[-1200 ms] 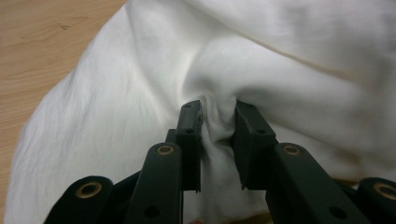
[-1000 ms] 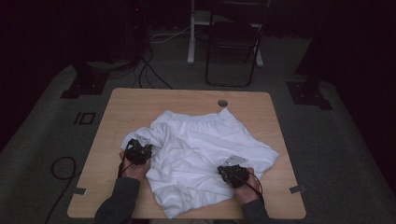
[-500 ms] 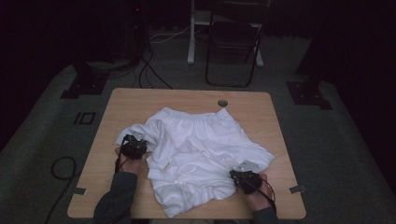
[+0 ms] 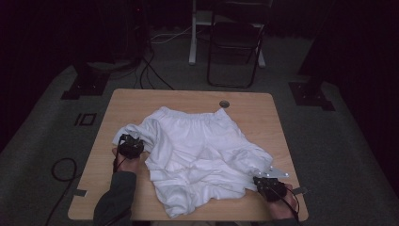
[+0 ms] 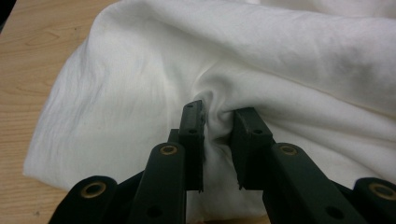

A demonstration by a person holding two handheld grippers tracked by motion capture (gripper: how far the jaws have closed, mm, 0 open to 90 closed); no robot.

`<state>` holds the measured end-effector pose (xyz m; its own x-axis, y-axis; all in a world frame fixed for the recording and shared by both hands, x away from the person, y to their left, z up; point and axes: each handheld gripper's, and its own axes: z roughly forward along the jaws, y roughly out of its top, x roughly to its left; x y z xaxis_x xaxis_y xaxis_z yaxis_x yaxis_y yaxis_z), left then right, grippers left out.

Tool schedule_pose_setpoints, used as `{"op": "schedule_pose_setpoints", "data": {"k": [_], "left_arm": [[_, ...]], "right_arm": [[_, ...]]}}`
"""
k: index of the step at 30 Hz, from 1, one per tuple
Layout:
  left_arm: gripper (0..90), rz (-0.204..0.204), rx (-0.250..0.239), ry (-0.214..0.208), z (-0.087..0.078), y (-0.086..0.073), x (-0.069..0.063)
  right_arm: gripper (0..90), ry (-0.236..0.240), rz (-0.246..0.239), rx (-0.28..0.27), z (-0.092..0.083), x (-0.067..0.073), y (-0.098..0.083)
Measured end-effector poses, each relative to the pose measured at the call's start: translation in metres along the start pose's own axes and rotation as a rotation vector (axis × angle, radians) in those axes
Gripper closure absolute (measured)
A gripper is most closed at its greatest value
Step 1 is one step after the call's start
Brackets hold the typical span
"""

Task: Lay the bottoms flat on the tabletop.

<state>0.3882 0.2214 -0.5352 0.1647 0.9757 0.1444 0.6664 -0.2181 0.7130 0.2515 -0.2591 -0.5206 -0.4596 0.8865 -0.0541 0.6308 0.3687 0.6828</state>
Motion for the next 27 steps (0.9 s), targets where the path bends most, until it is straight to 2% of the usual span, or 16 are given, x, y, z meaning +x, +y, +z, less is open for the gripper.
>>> {"op": "schedule_pose_setpoints", "data": {"k": [1,2,5,8,10,11,13,14,15,16,19,22,27], "left_arm": [[66.4,-0.041,-0.022,-0.017,-0.007,-0.003,-0.001],[64.7,-0.072,-0.038,-0.042,-0.010,-0.005,-0.001],[60.9,-0.080,-0.066,-0.066,-0.019,-0.009,-0.005],[57.2,-0.079,-0.080,-0.109,-0.029,-0.010,-0.008],[57.2,-0.071,-0.093,-0.113,-0.033,-0.009,-0.009],[57.2,-0.064,-0.116,-0.126,-0.042,-0.007,-0.012],[57.2,-0.063,-0.146,-0.147,-0.052,-0.003,-0.014],[56.7,-0.063,-0.146,-0.147,-0.052,-0.003,-0.014],[56.1,-0.046,-0.172,-0.171,-0.060,0.002,-0.019],[55.7,-0.046,-0.172,-0.171,-0.060,0.002,-0.019],[54.9,-0.007,-0.193,-0.218,-0.066,0.005,-0.032],[54.5,0.053,-0.178,-0.254,-0.062,0.003,-0.048],[54.5,0.080,-0.123,-0.274,-0.046,-0.008,-0.064]], "right_arm": [[68.0,0.021,-0.028,-0.054,-0.003,0.007,0.008],[63.9,0.030,-0.040,-0.076,-0.004,0.010,0.012],[57.4,0.058,-0.066,-0.129,-0.003,0.019,0.028],[53.6,0.097,-0.080,-0.166,0.004,0.028,0.045],[52.5,0.103,-0.079,-0.167,0.008,0.031,0.050],[51.3,0.121,-0.078,-0.171,0.018,0.036,0.061],[49.3,0.140,-0.077,-0.161,0.029,0.044,0.070],[48.6,0.149,-0.082,-0.155,0.035,0.048,0.075],[47.9,0.152,-0.087,-0.149,0.041,0.052,0.079],[47.9,0.152,-0.087,-0.149,0.041,0.052,0.079],[46.9,0.157,-0.075,-0.133,0.058,0.063,0.093],[45.6,0.158,-0.062,-0.123,0.071,0.070,0.106],[47.3,0.153,-0.058,-0.061,0.098,0.078,0.118]]}}
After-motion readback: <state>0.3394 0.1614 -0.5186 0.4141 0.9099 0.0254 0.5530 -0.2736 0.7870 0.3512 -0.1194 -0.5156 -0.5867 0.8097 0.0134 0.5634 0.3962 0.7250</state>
